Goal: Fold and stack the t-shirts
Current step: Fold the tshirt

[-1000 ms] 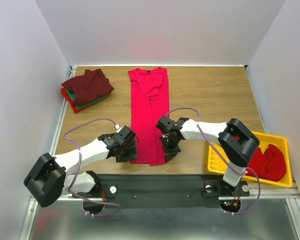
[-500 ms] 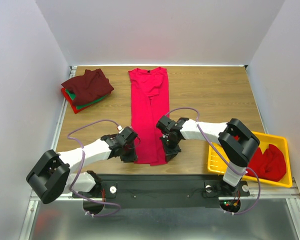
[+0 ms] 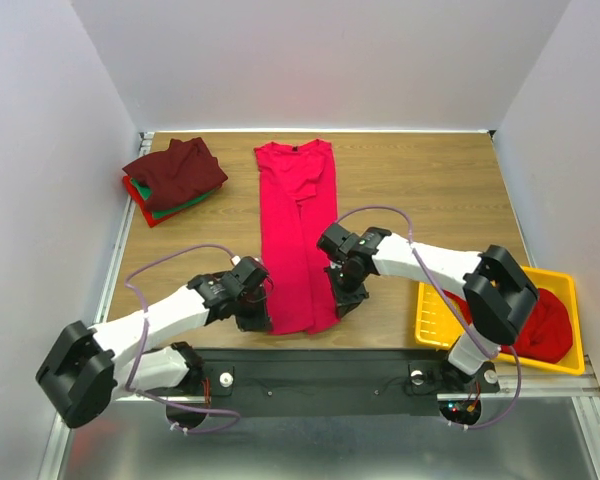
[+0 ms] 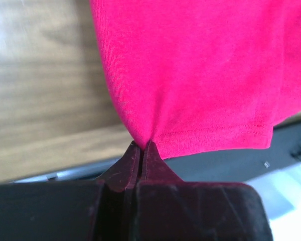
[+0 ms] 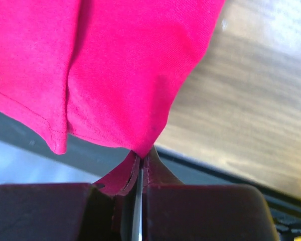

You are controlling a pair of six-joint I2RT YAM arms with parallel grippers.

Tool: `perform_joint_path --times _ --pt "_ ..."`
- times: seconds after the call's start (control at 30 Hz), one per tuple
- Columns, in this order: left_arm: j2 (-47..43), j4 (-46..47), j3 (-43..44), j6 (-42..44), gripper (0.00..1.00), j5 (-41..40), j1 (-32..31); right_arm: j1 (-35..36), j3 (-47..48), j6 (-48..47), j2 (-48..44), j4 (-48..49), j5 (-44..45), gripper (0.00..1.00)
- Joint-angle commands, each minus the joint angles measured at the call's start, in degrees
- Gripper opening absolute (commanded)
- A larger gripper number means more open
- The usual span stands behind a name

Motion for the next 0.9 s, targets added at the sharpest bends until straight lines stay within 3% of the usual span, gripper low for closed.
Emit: perform_joint_path --times 0.0,0.13,0.47,0.87 --pt "-5.3 -6.1 1.6 -2.6 0.00 3.5 -0.6 0.3 0.7 0.5 -5.1 -4.8 -2.3 0.00" --pt "-4.7 -5.7 5.4 -2.7 0.00 3.9 -0.6 0.3 1.7 1.7 -6.0 -5.1 -2.1 0.00" --pt "12.8 -8.9 21.8 8.0 0.00 -2.9 1.1 -3.6 14.5 -1.6 2.4 -5.6 -0.1 0.00" --pt "20.3 -4.2 30.2 15.4 0.00 -2.9 14.6 -13.7 25.3 -9.6 12.8 -5.5 -0.6 0.00"
